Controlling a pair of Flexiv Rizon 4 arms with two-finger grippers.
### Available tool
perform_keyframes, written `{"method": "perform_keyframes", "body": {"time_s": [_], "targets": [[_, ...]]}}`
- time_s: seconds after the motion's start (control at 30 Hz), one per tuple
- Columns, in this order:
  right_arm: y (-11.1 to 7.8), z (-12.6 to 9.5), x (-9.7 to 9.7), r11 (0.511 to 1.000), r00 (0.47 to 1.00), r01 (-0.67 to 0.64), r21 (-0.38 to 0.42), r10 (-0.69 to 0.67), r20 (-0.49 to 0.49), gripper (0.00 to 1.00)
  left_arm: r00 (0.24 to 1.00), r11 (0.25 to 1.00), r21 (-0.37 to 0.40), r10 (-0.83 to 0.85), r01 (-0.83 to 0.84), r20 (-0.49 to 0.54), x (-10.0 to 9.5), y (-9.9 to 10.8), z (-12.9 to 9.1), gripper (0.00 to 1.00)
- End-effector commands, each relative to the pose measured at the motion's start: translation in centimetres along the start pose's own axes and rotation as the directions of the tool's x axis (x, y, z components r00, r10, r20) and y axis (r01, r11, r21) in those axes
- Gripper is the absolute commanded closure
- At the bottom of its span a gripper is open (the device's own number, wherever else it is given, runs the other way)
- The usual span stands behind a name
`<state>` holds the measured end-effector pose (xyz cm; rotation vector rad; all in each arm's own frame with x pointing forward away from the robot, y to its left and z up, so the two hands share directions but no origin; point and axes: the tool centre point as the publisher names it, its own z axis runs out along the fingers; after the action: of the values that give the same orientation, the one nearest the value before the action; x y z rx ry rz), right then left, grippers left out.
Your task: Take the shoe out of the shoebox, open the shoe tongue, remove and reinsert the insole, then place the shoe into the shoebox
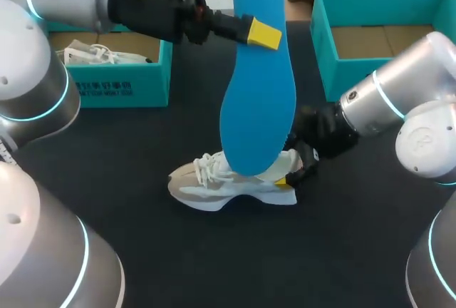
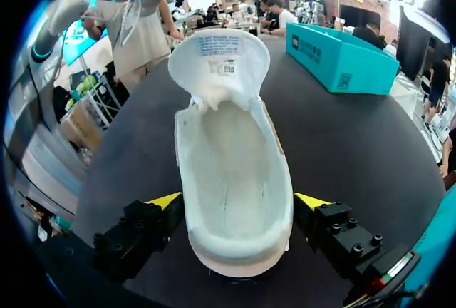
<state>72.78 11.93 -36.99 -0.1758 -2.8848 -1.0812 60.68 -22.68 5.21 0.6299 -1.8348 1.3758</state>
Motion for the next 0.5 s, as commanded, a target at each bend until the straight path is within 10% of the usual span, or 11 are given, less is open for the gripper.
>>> {"method": "perform_keyframes", "body": {"time_s": [0.03, 0.5], "targets": [[0.2, 0.0, -0.1, 1.000, 1.000, 0.003, 0.006, -0.003, 0.004, 0.00, 1.000, 1.000, -0.001, -0.001, 0.001, 0.001, -0.1, 0.0, 0.1, 1.00], [2.8, -2.9, 1.0, 0.978, 0.999, 0.006, 0.210, -0.013, 0.032, 0.00, 1.000, 1.000, -0.001, -0.001, 0.001, 0.001, -0.1, 0.0, 0.1, 1.00]]}}
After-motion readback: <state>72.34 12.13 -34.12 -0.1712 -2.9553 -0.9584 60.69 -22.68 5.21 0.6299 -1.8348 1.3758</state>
